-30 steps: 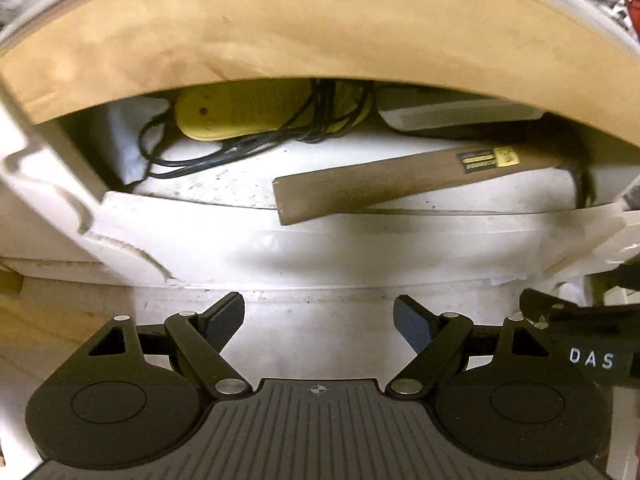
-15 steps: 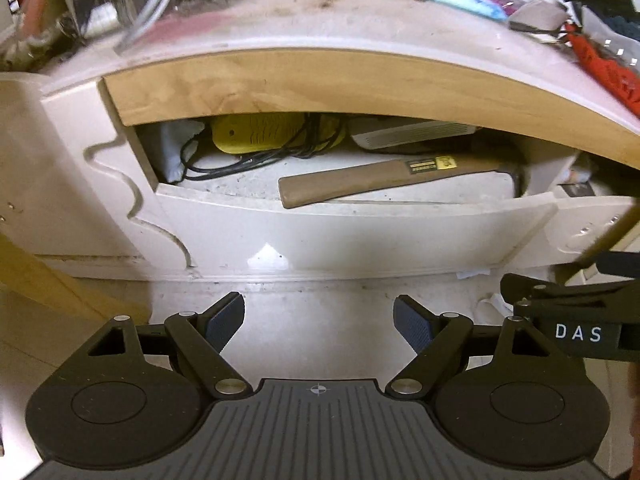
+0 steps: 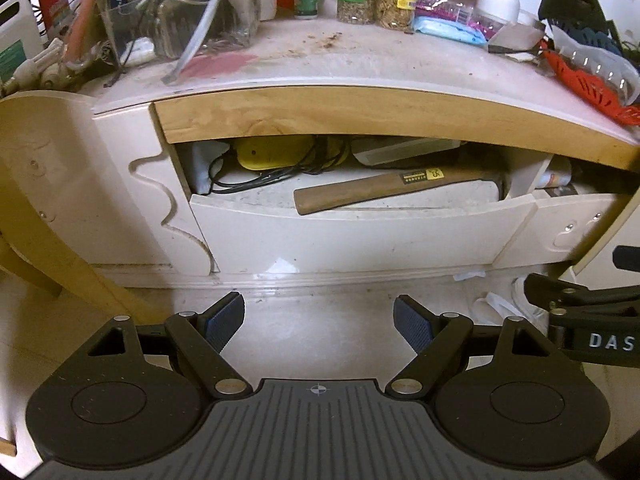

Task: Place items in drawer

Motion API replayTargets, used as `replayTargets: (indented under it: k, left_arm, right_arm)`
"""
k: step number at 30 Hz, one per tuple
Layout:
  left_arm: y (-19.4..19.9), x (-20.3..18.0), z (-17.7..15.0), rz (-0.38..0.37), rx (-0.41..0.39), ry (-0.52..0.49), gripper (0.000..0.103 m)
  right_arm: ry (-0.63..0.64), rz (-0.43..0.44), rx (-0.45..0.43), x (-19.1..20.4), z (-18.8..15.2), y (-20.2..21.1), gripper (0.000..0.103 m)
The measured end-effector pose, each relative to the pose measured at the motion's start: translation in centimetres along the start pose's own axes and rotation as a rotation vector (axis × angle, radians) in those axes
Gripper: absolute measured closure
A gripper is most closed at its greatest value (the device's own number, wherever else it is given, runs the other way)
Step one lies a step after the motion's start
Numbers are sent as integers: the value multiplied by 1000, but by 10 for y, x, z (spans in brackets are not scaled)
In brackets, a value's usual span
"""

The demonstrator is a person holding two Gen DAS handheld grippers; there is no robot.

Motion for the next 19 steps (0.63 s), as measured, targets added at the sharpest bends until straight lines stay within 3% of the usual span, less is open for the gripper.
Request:
replayTargets:
  k: [19]
  left_arm:
    - [2, 1, -1, -9, -17, -4, 21]
  right_arm:
    - [-17, 28, -11, -1, -1, 7, 1]
Point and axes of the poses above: each gripper's, at about its wrist camera, not at the fingertips, and y roughly against the way its jaws point, x to its left, z to its top, the point moved 3 cm from there along -y, roughly the way its jaws point, and after that the axes turned 5 degrees about -y, right-handed, at the moved point
